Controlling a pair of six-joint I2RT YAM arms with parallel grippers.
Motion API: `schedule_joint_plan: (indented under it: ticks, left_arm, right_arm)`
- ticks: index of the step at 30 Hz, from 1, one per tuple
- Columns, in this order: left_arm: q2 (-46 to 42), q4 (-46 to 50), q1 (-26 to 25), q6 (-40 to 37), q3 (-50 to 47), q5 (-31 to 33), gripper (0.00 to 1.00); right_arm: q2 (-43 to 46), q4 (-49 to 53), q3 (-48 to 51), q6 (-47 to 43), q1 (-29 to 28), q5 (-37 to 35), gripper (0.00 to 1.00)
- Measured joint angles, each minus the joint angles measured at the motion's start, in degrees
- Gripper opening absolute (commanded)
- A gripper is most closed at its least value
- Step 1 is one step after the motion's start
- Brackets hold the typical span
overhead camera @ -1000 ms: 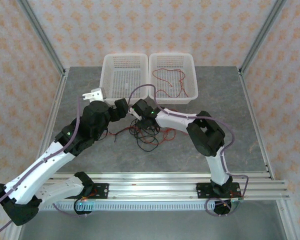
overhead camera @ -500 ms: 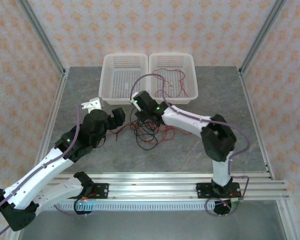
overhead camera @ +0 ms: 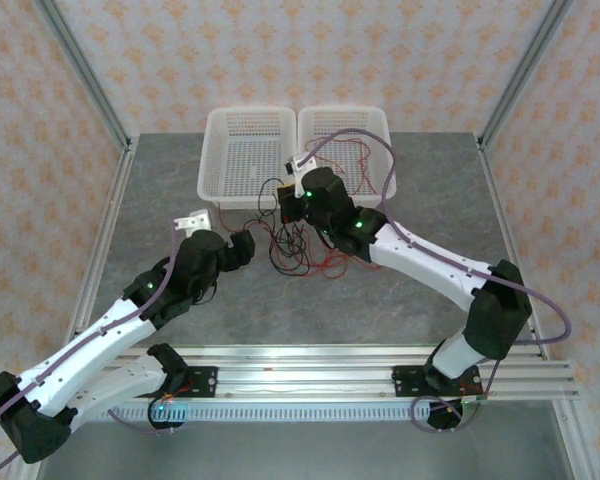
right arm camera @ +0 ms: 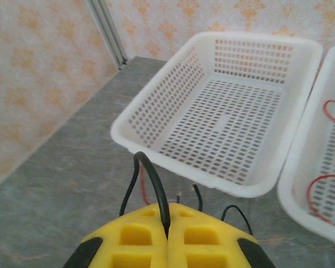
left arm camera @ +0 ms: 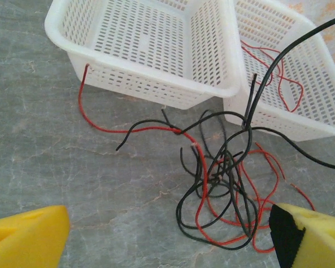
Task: Untangle the cables
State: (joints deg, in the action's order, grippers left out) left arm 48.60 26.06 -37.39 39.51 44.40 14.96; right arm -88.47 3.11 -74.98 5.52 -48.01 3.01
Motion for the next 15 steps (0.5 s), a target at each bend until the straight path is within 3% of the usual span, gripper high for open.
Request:
schedule_joint_plan:
  ticks: [15]
  left_arm:
    - [6.10,-20.13,0.00,-7.85,-4.90,-4.50,0.93]
  right_arm:
    - [7.52,-3.41,0.85,19.65,0.22,4.04,0.00]
